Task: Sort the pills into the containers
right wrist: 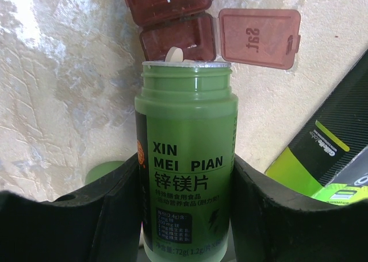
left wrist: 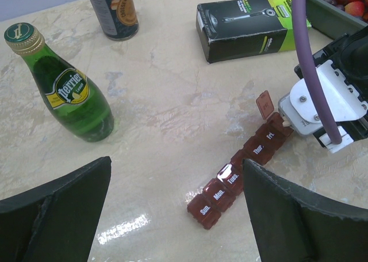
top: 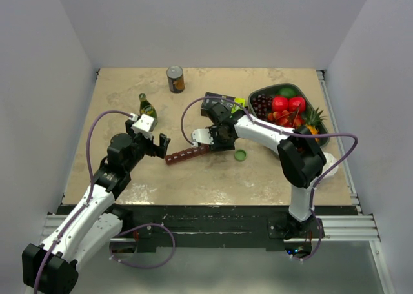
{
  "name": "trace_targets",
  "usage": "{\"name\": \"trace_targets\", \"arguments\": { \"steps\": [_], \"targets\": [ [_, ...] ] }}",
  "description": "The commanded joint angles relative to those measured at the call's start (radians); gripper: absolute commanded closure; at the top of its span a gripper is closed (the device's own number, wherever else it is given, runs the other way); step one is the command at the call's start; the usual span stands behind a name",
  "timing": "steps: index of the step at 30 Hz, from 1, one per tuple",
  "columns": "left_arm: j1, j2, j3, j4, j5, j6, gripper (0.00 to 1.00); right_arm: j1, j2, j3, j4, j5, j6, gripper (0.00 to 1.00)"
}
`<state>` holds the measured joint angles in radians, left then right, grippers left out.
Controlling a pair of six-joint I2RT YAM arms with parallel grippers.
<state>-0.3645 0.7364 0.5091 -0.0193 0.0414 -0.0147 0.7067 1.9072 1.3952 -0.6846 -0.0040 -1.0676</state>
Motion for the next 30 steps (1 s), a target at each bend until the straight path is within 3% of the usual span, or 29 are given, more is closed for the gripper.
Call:
{"name": "trace_targets", "arguments": {
  "steps": [1, 30],
  "targets": [
    [0.006, -0.006, 0.020, 0.021, 0.005, 0.009, 0.00, 0.010, -0.004, 0.045, 0.000, 0.027, -0.022, 0.97],
    [0.006, -0.008, 0.020, 0.021, 0.008, 0.010, 0.00, 0.031, 0.010, 0.053, -0.012, 0.064, -0.040, 0.97]
  ]
}}
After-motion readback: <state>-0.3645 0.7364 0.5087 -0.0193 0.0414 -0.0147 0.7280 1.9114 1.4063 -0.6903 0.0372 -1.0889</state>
